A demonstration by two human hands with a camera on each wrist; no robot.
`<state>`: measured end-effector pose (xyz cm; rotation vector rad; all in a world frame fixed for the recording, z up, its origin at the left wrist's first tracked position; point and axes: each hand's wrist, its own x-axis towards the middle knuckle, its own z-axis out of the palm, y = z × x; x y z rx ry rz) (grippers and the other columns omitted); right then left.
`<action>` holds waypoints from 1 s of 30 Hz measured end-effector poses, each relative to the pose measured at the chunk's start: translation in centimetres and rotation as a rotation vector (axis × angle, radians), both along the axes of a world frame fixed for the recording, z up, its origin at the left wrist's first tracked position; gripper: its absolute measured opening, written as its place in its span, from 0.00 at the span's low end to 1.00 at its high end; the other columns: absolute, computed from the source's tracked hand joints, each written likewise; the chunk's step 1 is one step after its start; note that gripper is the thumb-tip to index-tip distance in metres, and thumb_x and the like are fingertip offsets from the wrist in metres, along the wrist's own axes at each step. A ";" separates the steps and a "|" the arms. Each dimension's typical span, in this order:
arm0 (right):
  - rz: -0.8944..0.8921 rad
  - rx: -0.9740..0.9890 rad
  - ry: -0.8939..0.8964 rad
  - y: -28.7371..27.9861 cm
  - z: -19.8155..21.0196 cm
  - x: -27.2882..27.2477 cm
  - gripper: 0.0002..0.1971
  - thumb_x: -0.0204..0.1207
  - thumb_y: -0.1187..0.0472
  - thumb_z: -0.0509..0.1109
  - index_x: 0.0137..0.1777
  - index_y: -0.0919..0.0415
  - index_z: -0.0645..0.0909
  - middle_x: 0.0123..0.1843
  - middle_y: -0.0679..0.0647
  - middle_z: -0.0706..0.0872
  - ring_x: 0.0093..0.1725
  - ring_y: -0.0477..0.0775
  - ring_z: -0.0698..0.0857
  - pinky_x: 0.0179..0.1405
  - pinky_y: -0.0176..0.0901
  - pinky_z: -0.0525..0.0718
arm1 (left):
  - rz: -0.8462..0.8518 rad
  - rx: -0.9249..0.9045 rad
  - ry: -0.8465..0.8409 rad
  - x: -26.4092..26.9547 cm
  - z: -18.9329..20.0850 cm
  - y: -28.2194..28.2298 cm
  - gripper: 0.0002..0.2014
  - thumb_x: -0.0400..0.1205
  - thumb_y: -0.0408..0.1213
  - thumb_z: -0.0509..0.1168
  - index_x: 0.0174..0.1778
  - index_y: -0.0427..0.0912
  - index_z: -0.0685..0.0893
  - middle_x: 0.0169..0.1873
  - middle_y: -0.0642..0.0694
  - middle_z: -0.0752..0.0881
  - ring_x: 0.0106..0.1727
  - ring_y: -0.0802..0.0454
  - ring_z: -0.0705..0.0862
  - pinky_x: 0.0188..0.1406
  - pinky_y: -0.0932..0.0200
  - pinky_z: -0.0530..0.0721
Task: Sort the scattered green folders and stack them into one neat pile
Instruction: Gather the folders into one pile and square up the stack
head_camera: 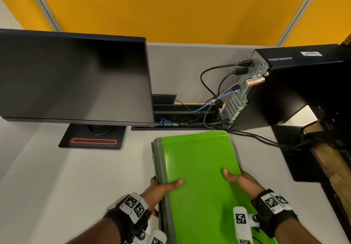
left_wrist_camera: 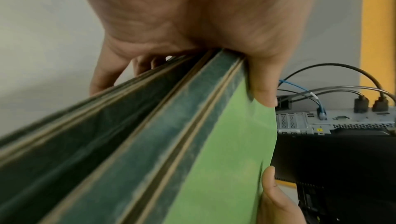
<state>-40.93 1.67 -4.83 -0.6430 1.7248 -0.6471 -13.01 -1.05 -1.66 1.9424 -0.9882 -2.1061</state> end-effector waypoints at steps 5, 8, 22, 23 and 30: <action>-0.100 -0.102 -0.098 0.7 0.7 1.4 0.53 0.36 0.31 0.83 0.65 0.56 0.80 0.56 0.50 0.90 0.59 0.53 0.86 0.69 0.54 0.77 | 0.003 -0.114 0.058 1.7 0.5 -0.4 0.69 0.43 0.68 0.80 0.79 0.58 0.52 0.75 0.49 0.71 0.72 0.44 0.73 0.65 0.36 0.75; -0.142 -0.193 -0.143 1.1 1.8 2.8 0.52 0.35 0.35 0.85 0.64 0.55 0.80 0.55 0.50 0.90 0.58 0.54 0.87 0.66 0.55 0.78 | 0.024 -0.178 0.131 2.5 1.4 -1.0 0.59 0.57 0.56 0.81 0.80 0.52 0.53 0.72 0.49 0.75 0.67 0.48 0.77 0.59 0.51 0.75; -0.212 -0.666 -0.117 2.6 9.1 4.9 0.28 0.60 0.68 0.74 0.61 0.47 0.78 0.56 0.55 0.89 0.57 0.57 0.87 0.59 0.58 0.82 | -0.152 -0.762 0.239 5.1 7.8 -1.2 0.47 0.69 0.35 0.78 0.70 0.64 0.51 0.64 0.69 0.72 0.61 0.81 0.75 0.63 0.77 0.75; -0.220 -0.711 -0.105 2.4 9.4 4.9 0.29 0.60 0.69 0.73 0.62 0.48 0.77 0.57 0.56 0.89 0.57 0.57 0.87 0.57 0.57 0.84 | -0.170 -0.835 0.217 5.2 8.5 -1.5 0.49 0.68 0.37 0.78 0.69 0.66 0.48 0.64 0.74 0.68 0.62 0.86 0.70 0.61 0.84 0.70; -0.128 -0.850 0.052 1.8 8.4 6.2 0.36 0.55 0.71 0.78 0.64 0.51 0.71 0.53 0.47 0.89 0.53 0.41 0.87 0.46 0.31 0.85 | -0.230 -0.931 0.154 7.1 8.9 -2.0 0.45 0.67 0.34 0.79 0.71 0.55 0.57 0.59 0.69 0.76 0.58 0.84 0.75 0.57 0.83 0.75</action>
